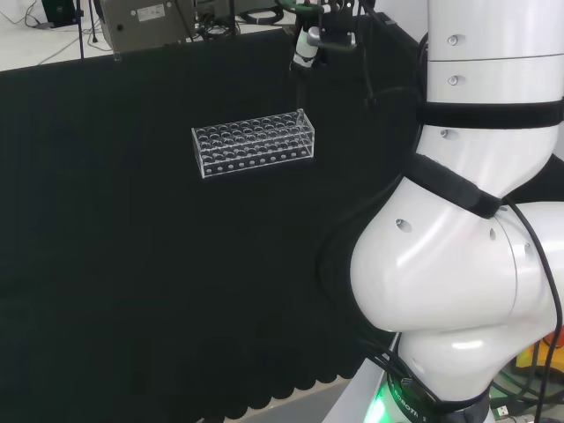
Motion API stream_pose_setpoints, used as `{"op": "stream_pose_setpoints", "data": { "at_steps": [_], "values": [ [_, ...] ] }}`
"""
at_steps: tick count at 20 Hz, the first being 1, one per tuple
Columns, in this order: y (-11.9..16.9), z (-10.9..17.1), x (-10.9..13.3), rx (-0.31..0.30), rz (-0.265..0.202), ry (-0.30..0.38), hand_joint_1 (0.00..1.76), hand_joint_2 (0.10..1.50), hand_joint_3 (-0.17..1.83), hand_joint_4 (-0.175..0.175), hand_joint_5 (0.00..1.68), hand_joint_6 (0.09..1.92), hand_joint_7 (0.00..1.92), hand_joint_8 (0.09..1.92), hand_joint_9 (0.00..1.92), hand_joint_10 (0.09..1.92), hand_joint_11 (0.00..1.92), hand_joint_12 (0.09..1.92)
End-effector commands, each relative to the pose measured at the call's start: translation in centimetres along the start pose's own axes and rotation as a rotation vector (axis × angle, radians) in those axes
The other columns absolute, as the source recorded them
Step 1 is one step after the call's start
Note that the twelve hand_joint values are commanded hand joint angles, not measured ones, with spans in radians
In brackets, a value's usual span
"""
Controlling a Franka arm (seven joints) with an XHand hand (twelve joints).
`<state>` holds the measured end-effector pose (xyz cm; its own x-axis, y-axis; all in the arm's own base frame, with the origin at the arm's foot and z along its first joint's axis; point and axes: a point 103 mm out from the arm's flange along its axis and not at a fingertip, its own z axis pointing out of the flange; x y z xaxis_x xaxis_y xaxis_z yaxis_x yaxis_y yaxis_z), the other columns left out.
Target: Put the test tube back in the rack.
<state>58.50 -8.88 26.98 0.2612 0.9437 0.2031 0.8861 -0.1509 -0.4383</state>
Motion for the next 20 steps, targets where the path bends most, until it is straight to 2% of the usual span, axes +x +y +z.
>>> {"op": "stream_pose_setpoints", "data": {
  "at_steps": [1,20],
  "values": [
    [-0.1,0.1,-0.2,0.005,0.001,-0.009,1.44,0.63,0.60,-0.175,1.35,0.30,1.44,0.66,1.54,0.09,1.19,0.85],
    [0.7,1.7,-0.6,0.026,0.001,-0.002,1.44,0.63,0.60,-0.175,1.35,0.29,1.44,0.66,1.54,0.09,1.19,0.85]
  ]
}}
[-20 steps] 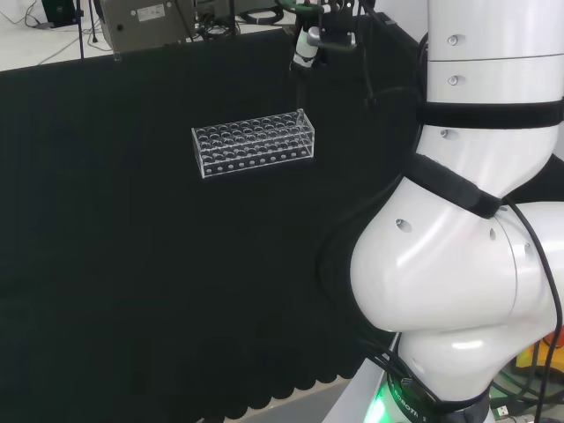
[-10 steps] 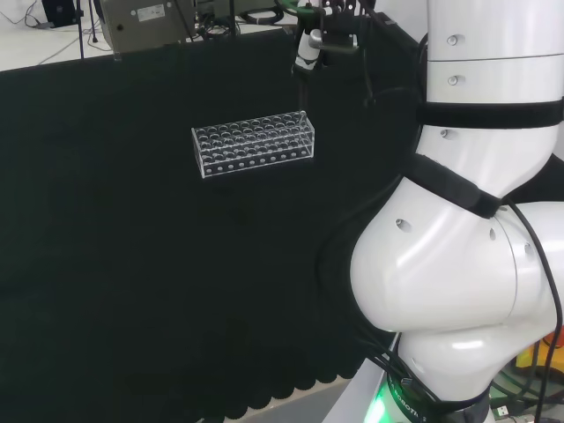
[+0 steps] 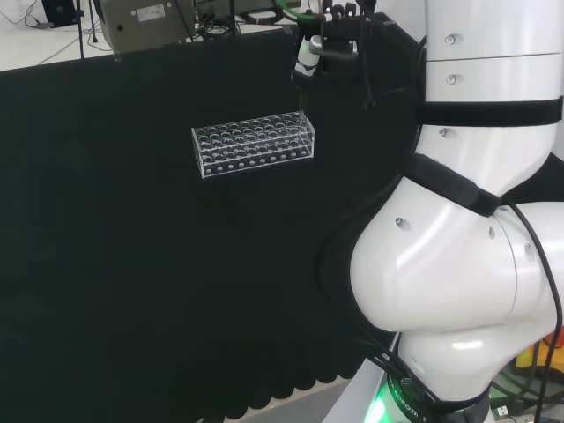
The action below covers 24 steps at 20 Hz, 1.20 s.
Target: Put the test tube back in the rack.
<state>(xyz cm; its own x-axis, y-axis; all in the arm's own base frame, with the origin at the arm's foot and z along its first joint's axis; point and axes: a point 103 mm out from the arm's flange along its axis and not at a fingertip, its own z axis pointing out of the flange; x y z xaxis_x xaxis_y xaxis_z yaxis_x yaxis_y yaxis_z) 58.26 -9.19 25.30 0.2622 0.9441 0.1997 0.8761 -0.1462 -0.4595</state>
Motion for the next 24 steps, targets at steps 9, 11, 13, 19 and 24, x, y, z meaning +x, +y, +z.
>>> {"op": "stream_pose_setpoints", "data": {
  "at_steps": [9,11,13,19,24],
  "values": [
    [0.4,-0.1,0.0,-0.015,-0.002,-0.006,1.44,0.63,0.60,-0.175,1.35,0.29,1.44,0.66,1.54,0.09,1.19,0.85],
    [0.4,0.0,0.0,-0.014,-0.002,-0.008,1.44,0.63,0.60,-0.175,1.35,0.29,1.44,0.66,1.54,0.09,1.19,0.85],
    [0.6,-0.3,0.1,-0.008,0.000,-0.008,1.44,0.63,0.60,-0.175,1.35,0.29,1.44,0.66,1.54,0.09,1.19,0.85],
    [0.7,-1.8,-0.2,-0.018,-0.010,-0.004,1.44,0.63,0.60,-0.175,1.35,0.29,1.44,0.66,1.54,0.09,1.19,0.85],
    [0.8,-2.0,-0.3,-0.020,-0.006,-0.016,1.44,0.63,0.60,-0.175,1.35,0.29,1.44,0.66,1.54,0.09,1.19,0.85]
  ]
}}
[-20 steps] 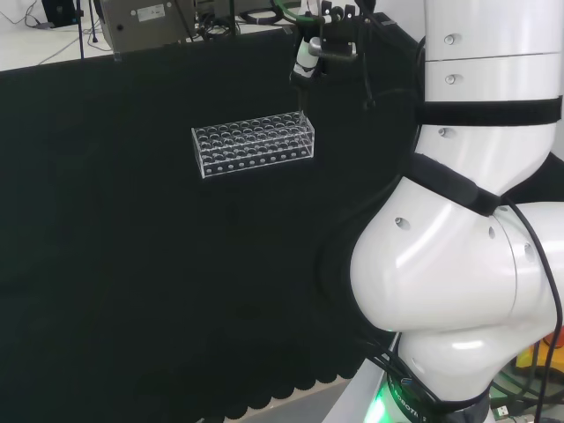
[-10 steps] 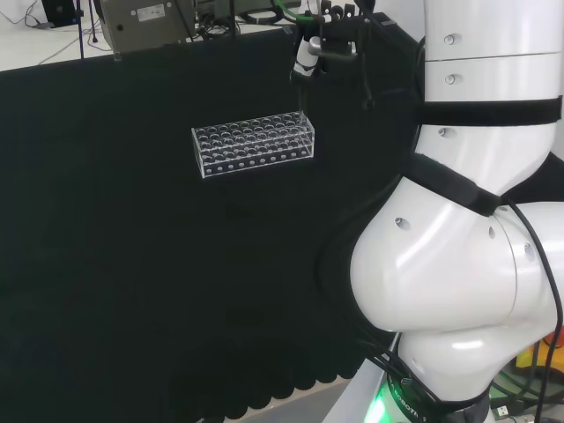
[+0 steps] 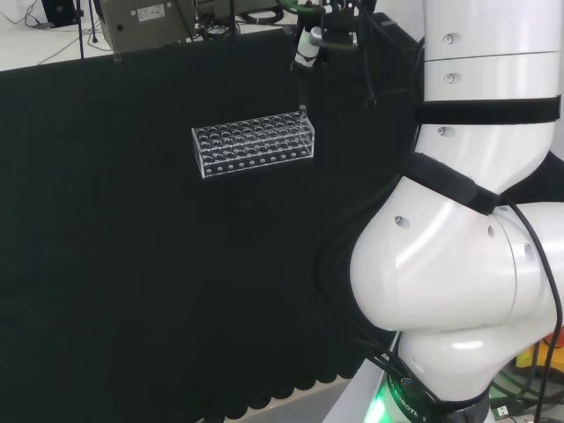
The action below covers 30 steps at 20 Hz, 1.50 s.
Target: Put the test tube back in the rack.
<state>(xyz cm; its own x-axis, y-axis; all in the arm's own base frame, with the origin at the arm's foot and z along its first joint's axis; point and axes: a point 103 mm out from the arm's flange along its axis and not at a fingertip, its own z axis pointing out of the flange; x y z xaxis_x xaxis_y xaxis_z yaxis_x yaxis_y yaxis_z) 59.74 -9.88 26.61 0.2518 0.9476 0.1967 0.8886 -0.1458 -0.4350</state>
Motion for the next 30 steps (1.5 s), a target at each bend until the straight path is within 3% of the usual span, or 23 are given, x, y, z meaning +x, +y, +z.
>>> {"op": "stream_pose_setpoints", "data": {
  "at_steps": [1,13,30],
  "values": [
    [-0.1,-0.2,-0.2,0.008,0.004,-0.010,1.44,0.63,0.60,-0.175,1.35,0.29,1.44,0.66,1.54,0.09,1.19,0.85],
    [0.2,1.4,0.0,0.030,0.001,0.006,1.44,0.63,0.59,-0.175,1.35,0.28,1.44,0.66,1.54,0.09,1.19,0.85],
    [0.2,1.1,-1.3,0.039,0.000,0.012,1.44,0.63,0.59,-0.175,1.35,0.29,1.44,0.66,1.54,0.09,1.19,0.85]
  ]
}}
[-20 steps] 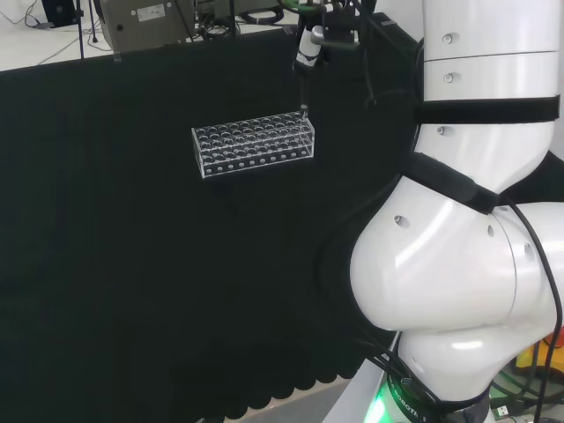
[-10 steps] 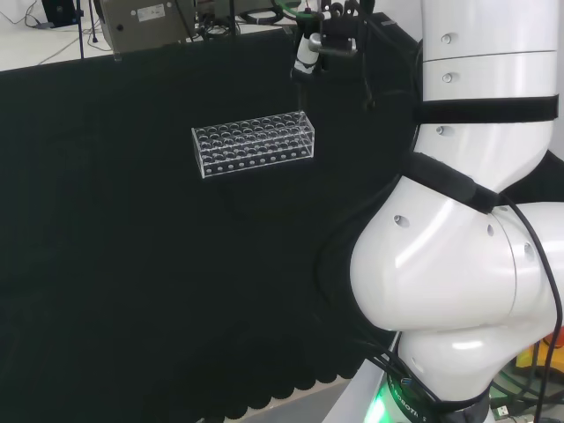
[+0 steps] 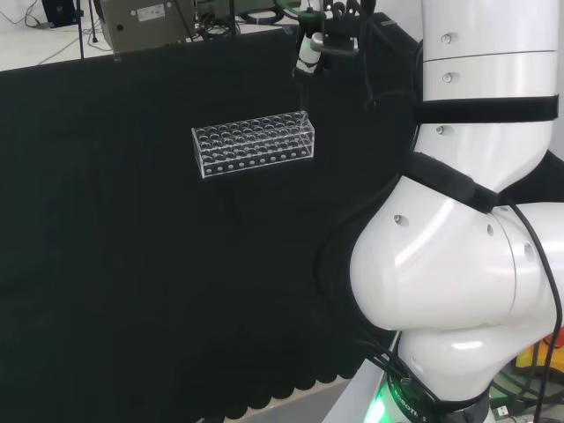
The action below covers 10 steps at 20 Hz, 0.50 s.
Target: Put the test tube back in the rack.
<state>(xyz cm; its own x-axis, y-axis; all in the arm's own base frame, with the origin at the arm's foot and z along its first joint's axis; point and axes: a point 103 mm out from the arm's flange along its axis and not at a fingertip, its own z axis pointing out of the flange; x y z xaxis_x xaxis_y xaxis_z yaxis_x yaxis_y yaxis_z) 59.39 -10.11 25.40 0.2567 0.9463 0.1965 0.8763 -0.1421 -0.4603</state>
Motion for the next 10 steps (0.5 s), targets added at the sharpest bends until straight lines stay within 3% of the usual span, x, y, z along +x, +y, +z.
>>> {"op": "stream_pose_setpoints", "data": {
  "at_steps": [1,10],
  "values": [
    [-0.1,0.1,-0.8,0.014,-0.005,0.009,1.44,0.63,0.59,-0.175,1.35,0.29,1.44,0.66,1.54,0.09,1.19,0.85],
    [0.2,1.5,0.3,0.031,-0.006,0.008,1.44,0.63,0.59,-0.175,1.36,0.28,1.44,0.66,1.54,0.09,1.19,0.85]
  ]
}}
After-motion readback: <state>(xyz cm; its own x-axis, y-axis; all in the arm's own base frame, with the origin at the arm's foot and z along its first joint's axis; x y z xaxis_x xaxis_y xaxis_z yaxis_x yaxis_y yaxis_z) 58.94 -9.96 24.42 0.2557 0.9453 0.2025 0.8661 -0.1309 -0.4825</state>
